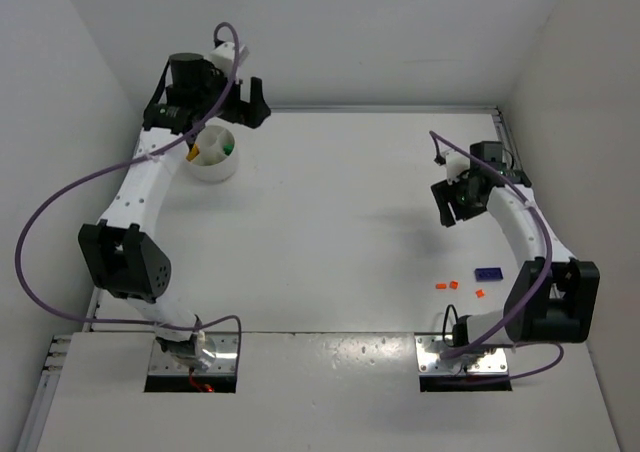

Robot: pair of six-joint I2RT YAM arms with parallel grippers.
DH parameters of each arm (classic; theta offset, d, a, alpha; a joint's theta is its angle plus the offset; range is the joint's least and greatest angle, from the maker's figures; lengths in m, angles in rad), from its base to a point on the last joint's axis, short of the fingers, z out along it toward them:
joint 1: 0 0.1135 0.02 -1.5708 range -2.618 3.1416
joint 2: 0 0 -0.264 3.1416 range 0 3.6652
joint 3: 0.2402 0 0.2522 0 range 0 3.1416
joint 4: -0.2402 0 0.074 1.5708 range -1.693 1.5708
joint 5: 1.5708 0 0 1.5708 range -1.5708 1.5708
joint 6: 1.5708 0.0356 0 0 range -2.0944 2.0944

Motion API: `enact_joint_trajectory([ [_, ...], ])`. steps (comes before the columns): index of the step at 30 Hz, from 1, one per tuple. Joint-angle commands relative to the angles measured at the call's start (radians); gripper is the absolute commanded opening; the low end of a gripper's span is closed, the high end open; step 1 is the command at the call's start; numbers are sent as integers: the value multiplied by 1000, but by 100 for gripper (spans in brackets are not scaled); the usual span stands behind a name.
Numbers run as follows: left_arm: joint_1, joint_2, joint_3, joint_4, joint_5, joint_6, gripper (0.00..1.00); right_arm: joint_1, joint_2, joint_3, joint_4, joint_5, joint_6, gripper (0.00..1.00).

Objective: Sort the legos into containers by color

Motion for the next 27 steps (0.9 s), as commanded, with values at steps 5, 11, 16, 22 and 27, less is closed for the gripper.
enact_joint_trajectory([
  [5, -101, -39, -91, -25, 80, 73, 100, -30, -74, -157, -21, -33, -140, 63],
  [11, -171, 7, -194, 44, 85, 160, 100, -49, -125, -209, -215, -158, -376, 56],
  [16, -162, 56, -264, 170, 146, 92, 100, -58, -194, -230, -352, -193, -610, 49],
  [22, -162, -2, -408, 303, 142, 71, 100, -58, -153, -231, -386, -138, -615, 42],
  [27, -162, -2, -409, 303, 97, 71, 100, -67, -93, -240, -348, -73, -555, 41],
])
